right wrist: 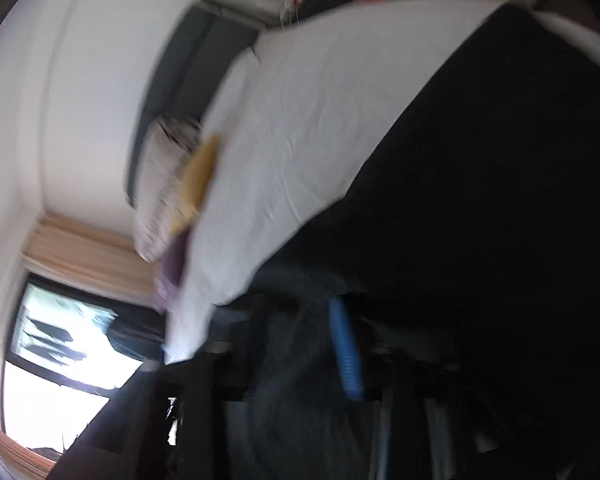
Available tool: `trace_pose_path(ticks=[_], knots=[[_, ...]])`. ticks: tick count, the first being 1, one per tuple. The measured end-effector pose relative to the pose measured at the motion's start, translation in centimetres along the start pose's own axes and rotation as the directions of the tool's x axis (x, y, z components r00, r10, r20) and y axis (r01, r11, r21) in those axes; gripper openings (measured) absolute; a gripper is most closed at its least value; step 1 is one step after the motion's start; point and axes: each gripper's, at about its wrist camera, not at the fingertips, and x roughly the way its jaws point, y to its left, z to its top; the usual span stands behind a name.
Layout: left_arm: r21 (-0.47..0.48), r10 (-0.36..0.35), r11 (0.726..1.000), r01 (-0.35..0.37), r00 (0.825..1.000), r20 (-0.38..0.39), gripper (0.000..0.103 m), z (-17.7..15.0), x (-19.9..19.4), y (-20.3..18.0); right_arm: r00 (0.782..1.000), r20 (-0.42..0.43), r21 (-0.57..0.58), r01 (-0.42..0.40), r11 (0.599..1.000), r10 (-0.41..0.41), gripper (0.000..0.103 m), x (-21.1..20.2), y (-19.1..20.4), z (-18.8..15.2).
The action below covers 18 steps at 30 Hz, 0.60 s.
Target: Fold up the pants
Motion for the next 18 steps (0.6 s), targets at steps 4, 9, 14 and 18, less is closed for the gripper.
trace_pose_path(ticks=[4, 9, 14, 18], knots=[[0.148, -0.076, 0.986, 0.081, 0.996, -0.038, 0.022, -0.6, -0.5, -7.2, 0.998, 0.017, 0.01, 0.064, 0.998, -0.064, 0.057, -4.5, -3.3, -0.6], [0.154, -0.045, 0.986, 0.061, 0.993, -0.107, 0.022, -2.8, 0.9, -9.0, 0.995, 0.016, 0.284, 0.087, 0.955, -0.096, 0.017, -10.5, -10.5, -0.3], [0.163, -0.038, 0.985, 0.058, 0.992, -0.124, 0.022, -3.7, -0.4, -9.2, 0.968, 0.016, 0.313, 0.232, 0.921, -0.25, 0.044, -14.0, -10.5, -1.1], [0.142, -0.062, 0.987, 0.076, 0.993, -0.099, 0.022, -3.7, -2.5, -9.5, 0.992, 0.078, 0.215, 0.084, 0.973, -0.103, 0.057, -13.7, -7.0, -0.1]])
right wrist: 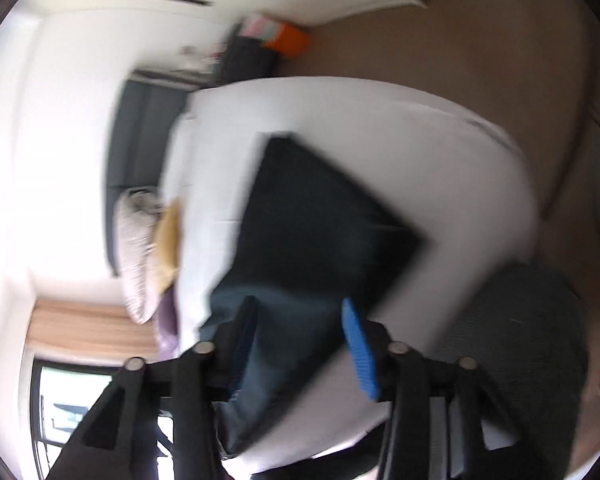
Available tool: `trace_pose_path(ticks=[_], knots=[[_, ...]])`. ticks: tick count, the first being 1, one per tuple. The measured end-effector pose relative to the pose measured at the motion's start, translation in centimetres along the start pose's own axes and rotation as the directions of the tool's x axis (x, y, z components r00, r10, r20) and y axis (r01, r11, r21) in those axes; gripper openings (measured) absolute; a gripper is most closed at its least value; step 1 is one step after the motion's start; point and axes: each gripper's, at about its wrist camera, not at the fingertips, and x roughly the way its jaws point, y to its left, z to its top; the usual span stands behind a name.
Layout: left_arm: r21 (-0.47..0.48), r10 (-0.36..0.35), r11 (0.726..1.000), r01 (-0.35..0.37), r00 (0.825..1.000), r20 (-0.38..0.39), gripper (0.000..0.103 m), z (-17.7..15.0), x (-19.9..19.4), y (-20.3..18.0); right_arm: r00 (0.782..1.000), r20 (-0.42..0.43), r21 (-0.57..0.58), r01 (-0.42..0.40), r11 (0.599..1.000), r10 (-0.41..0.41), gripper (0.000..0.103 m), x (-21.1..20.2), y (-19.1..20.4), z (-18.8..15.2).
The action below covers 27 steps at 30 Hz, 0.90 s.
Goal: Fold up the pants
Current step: 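Lay the folded jeans flat on the bed and open the right gripper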
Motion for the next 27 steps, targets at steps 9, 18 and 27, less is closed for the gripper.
trace_pose_path(ticks=[9, 18, 27], knots=[[0.045, -0.016, 0.999, 0.017, 1.0, -0.02, 0.022, -1.8, -0.8, -4.3, 1.0, -0.028, 0.105, 0.001, 0.994, 0.002, 0.004, 2.6, -6.8, 1.5], [0.016, -0.078, 0.997, 0.078, 0.997, -0.002, 0.022, -1.4, -2.4, -5.0, 0.989, 0.099, 0.124, -0.119, 0.985, 0.107, 0.071, -4.4, -9.9, 2.0], [0.072, -0.18, 0.981, 0.18, 0.984, -0.01, 0.022, -3.4, -5.4, -8.8, 0.967, 0.065, 0.175, -0.255, 0.951, 0.247, 0.071, 0.3, -10.2, 0.2]])
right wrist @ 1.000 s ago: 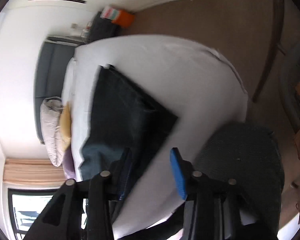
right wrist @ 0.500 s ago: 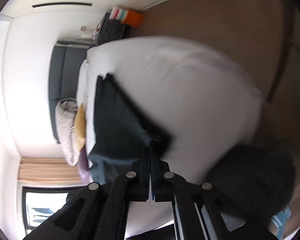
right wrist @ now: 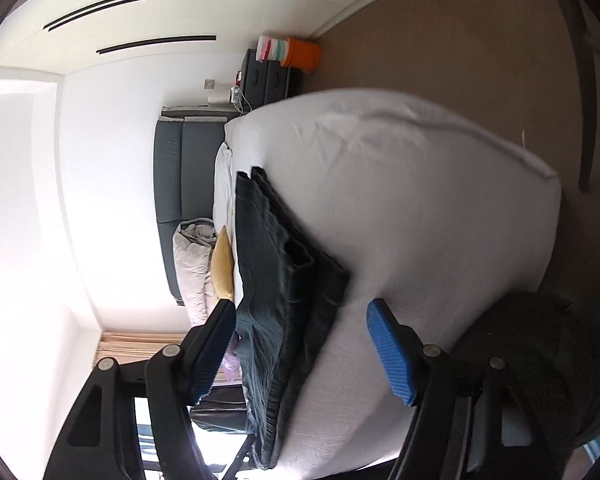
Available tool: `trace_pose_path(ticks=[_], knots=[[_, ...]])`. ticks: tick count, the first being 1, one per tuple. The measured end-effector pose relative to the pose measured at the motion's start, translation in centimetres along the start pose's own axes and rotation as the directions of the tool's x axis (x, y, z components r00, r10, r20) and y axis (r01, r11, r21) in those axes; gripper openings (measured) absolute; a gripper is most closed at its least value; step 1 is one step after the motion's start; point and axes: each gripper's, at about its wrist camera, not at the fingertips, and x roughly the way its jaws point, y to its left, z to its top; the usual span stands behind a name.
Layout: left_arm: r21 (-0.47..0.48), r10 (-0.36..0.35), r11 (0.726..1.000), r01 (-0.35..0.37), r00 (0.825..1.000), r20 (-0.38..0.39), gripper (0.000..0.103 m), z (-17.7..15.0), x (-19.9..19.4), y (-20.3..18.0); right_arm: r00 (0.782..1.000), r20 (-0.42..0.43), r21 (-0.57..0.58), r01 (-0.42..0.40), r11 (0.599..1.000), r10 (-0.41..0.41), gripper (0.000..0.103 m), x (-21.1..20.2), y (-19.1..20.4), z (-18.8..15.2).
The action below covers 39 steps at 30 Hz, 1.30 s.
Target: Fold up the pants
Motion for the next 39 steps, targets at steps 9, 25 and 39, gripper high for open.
trace_pose_path(ticks=[9, 25, 39], knots=[[0.005, -0.022, 1.0, 0.022, 1.0, 0.005, 0.022, 0.4, -0.6, -0.8, 0.993, 0.001, 0.013, -0.117, 0.993, 0.117, 0.071, 0.6, 0.2, -0.3], [-0.04, -0.059, 0.997, 0.058, 0.998, -0.026, 0.022, 0.5, 0.3, -0.7, 0.986, 0.059, 0.038, -0.158, 0.987, 0.155, 0.06, 4.5, 2.1, 0.2], [-0.11, -0.107, 0.989, 0.1, 0.992, -0.064, 0.032, 5.2, 6.3, -2.4, 0.996, 0.085, -0.04, 0.031, 0.999, -0.027, 0.008, 6.6, 3.9, 0.7]])
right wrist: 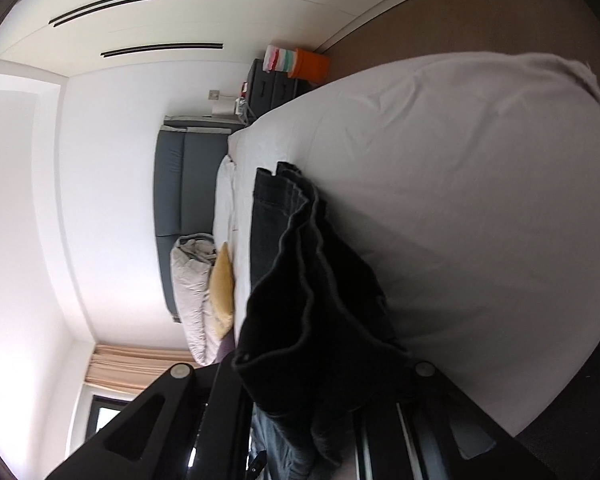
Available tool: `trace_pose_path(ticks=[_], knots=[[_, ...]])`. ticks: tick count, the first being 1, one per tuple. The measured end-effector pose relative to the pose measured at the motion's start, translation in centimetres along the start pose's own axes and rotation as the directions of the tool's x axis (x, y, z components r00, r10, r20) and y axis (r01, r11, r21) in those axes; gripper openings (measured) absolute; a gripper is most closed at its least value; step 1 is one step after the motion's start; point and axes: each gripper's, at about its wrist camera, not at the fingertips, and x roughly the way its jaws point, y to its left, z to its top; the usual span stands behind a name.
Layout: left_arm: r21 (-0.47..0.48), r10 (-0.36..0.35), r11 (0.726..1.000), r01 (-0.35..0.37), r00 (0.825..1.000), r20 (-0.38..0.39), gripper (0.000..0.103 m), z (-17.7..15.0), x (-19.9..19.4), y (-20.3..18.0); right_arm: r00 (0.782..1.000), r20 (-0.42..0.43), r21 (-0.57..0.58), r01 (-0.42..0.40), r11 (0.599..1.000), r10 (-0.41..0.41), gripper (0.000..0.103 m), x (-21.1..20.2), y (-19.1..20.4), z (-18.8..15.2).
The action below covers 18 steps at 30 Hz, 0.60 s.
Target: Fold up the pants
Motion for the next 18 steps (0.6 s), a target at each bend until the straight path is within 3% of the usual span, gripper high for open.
trace_pose_path(ticks=[3, 7, 9, 11, 12, 13, 15, 17, 18], knots=[[-0.02, -0.013, 1.0, 0.013, 1.0, 0.007, 0.045, 0.3, 0.3, 0.4, 0.997, 0.032, -0.058, 0.076, 0.995, -0.074, 0.008, 0.3, 1.5, -0.2], [-0.073, -0.066, 0.995, 0.068, 0.997, 0.027, 0.045, 0.4, 0.1, 1.4, 0.986, 0.078, -0.139, 0.159, 0.977, -0.15, 0.008, 0.6, 4.4, -1.0], [-0.124, -0.091, 0.988, 0.096, 0.995, 0.043, 0.046, 0.4, -0.6, 2.4, 0.98, 0.09, -0.225, 0.195, 0.955, -0.179, 0.008, 1.2, 7.2, -2.2], [-0.182, -0.109, 0.976, 0.121, 0.991, 0.071, 0.048, 0.2, -1.5, 4.0, 0.977, 0.087, -0.366, 0.212, 0.906, -0.194, 0.008, 2.3, 11.1, -4.2], [-0.215, -0.118, 0.967, 0.135, 0.989, 0.09, 0.049, 0.2, -2.1, 5.0, 0.976, 0.08, -0.47, 0.217, 0.856, -0.203, 0.008, 3.3, 13.7, -6.0], [-0.236, -0.121, 0.961, 0.143, 0.987, 0.103, 0.05, 0.1, -2.5, 5.7, 0.975, 0.058, -0.595, 0.205, 0.777, -0.213, 0.008, 4.7, 16.6, -8.8], [-0.296, -0.13, 0.94, 0.168, 0.981, 0.143, 0.057, 0.0, -3.6, 7.9, 0.967, -0.004, -0.793, 0.152, 0.589, -0.254, 0.008, 7.6, 20.4, -15.1], [-0.365, -0.152, 0.906, 0.216, 0.969, 0.195, 0.066, -0.4, -4.6, 10.4, 0.941, -0.078, -0.92, 0.06, 0.387, -0.33, 0.007, 11.2, 21.8, -22.6], [-0.384, -0.165, 0.893, 0.236, 0.964, 0.207, 0.07, -0.4, -4.9, 11.1, 0.927, -0.102, -0.942, 0.028, 0.335, -0.362, 0.007, 12.7, 21.6, -24.7]])
